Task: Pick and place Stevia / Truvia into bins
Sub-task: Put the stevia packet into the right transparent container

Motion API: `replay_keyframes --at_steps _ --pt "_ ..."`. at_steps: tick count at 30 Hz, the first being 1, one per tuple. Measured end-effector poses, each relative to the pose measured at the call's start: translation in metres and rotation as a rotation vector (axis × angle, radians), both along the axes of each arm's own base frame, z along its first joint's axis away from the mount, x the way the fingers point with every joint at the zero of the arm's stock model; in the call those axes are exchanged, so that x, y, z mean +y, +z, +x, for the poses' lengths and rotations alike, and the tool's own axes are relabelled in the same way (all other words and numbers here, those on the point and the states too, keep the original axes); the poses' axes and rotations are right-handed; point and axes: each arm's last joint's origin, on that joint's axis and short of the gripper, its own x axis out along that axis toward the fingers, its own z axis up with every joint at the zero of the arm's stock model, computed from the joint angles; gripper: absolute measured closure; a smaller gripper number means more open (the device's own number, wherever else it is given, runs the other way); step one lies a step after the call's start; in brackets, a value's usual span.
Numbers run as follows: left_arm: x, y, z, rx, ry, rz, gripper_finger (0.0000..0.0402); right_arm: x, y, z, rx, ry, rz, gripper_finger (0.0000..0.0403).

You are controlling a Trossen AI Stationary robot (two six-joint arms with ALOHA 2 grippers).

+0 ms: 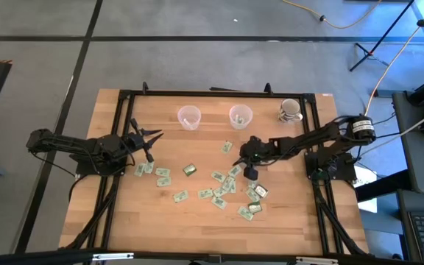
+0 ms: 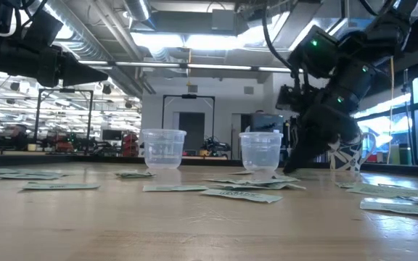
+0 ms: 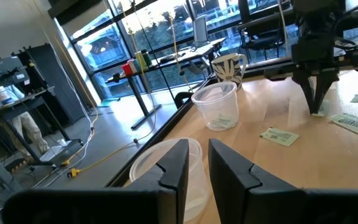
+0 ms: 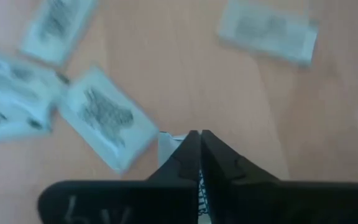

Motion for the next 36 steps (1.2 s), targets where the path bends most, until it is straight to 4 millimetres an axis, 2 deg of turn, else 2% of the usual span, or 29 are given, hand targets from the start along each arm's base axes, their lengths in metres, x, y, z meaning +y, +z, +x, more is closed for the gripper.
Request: replay_keyframes --at_steps 5,9,15,20,23,28,32,36 --pt "0.0 0.0 0.0 0.0 0.0 0.0 0.0345 -0.001 0.03 0.013 -0.031 0.046 -0.039 0.0399" --pt "0.0 0.0 0.0 0.001 0.001 0.0 0.0345 -0.008 0.064 0.023 -0.05 0.045 -0.094 0.0394" --pt "0.0 0.0 0.0 0.0 0.0 0.0 0.0345 -0.032 0.108 0.036 -0.026 -0.033 -0.275 0.0392" --pt "0.0 0.0 0.0 0.001 0.002 0.0 0.0345 -0.061 0.129 0.036 0.005 -0.084 -0.316 0.0392" --pt "0.0 0.0 0.0 0.001 0.002 0.0 0.0345 -0.08 0.13 0.029 0.037 -0.146 -0.312 0.0392" --pt "0.0 0.0 0.0 0.001 0.003 0.0 0.0345 -0.109 0.12 0.018 0.061 -0.241 -0.309 0.0392" --pt "0.0 0.0 0.0 0.001 0.003 0.0 0.0345 -0.122 0.112 0.015 0.014 -0.271 -0.296 0.0392" --pt "0.0 0.0 0.0 0.001 0.003 0.0 0.0345 -0.127 0.103 0.012 -0.051 -0.267 -0.276 0.0392"
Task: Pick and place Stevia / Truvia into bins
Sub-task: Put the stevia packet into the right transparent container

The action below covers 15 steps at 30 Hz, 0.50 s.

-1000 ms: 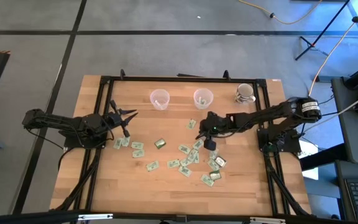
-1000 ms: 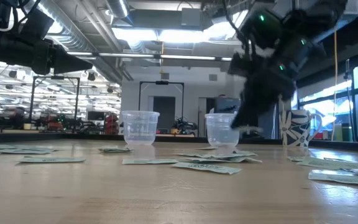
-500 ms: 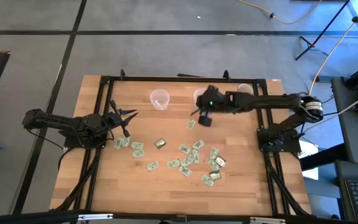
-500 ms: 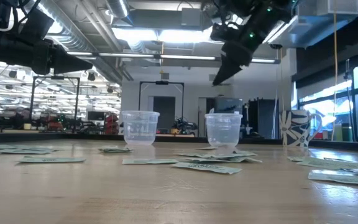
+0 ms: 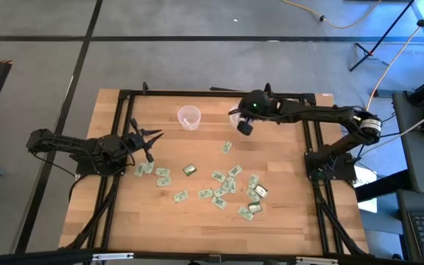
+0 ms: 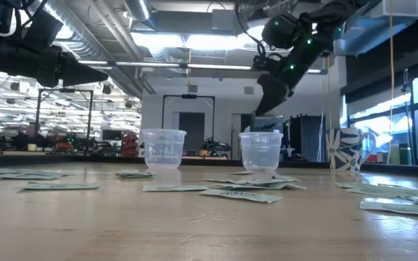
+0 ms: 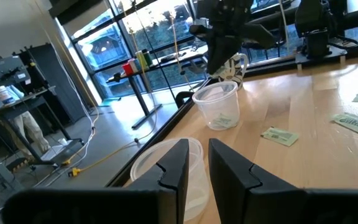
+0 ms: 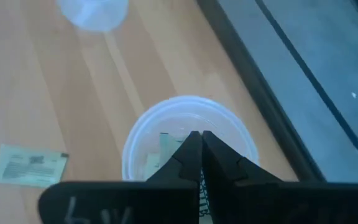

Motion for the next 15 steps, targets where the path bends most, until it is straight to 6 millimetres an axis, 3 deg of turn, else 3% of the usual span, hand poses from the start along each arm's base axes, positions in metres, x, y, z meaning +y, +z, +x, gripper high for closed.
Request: replay_keyframes --at_steps 15 --pt "0.0 0.0 0.0 0.0 0.0 0.0 0.0345 0.005 -0.039 -0.011 -0.183 -0.004 -0.078 0.0392"
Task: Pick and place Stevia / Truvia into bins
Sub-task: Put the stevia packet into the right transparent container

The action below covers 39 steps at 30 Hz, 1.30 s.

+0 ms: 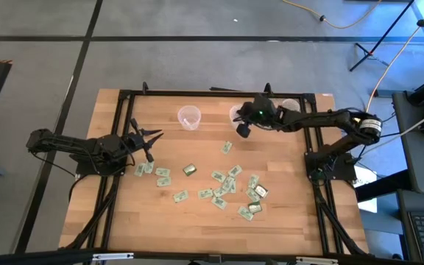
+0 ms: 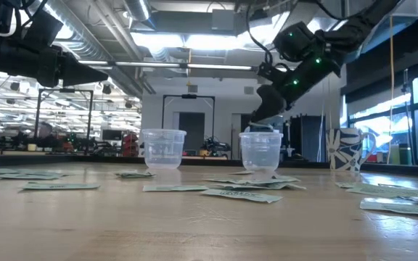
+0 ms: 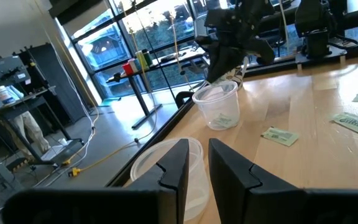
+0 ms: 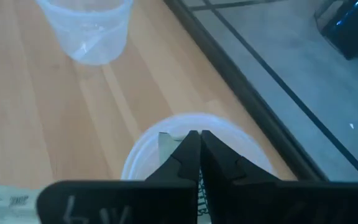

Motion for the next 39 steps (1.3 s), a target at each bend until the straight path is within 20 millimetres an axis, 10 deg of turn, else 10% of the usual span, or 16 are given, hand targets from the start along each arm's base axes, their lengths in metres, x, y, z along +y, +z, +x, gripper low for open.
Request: replay_keyframes --at_steps 39 --pt "0.0 0.0001 0.0 0.0 0.0 0.0 0.0345 0.0018 -0.0063 -0.0039 -0.081 -0.016 -0.01 0.0362"
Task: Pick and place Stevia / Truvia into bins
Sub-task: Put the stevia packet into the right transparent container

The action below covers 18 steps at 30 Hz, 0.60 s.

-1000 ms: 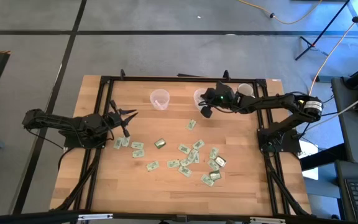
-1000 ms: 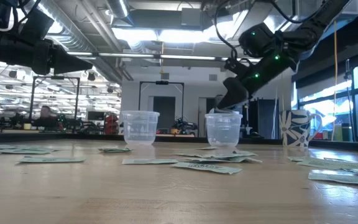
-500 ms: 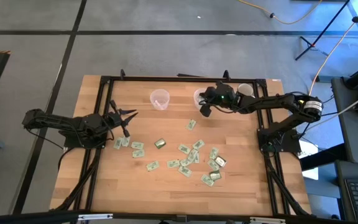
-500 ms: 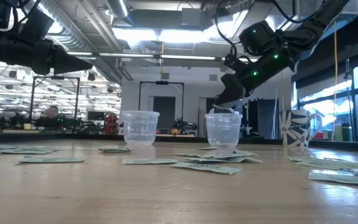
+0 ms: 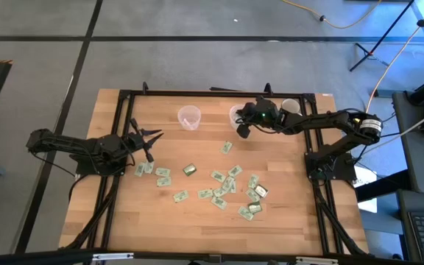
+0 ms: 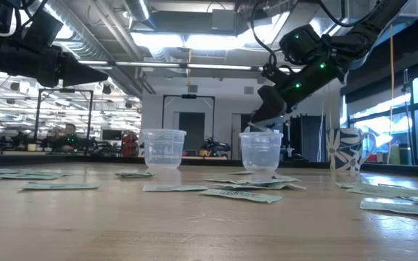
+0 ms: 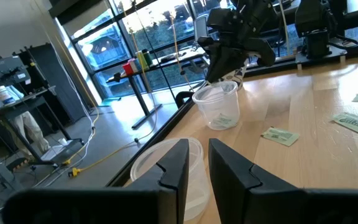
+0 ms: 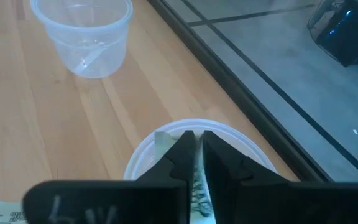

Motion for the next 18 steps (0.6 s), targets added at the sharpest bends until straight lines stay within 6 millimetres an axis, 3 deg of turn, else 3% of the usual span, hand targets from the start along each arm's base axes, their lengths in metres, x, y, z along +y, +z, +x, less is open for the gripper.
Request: replay_keyframes --at_steps 12,18 --pt "0.0 0.0 0.0 0.0 -0.001 0.0 0.0345 0.005 0.001 0.003 -0.022 0.007 0.013 0.0344" --pt "0.0 0.0 0.0 0.0 0.0 0.0 0.0345 0.025 0.0 0.011 -0.042 0.208 0.083 0.0344"
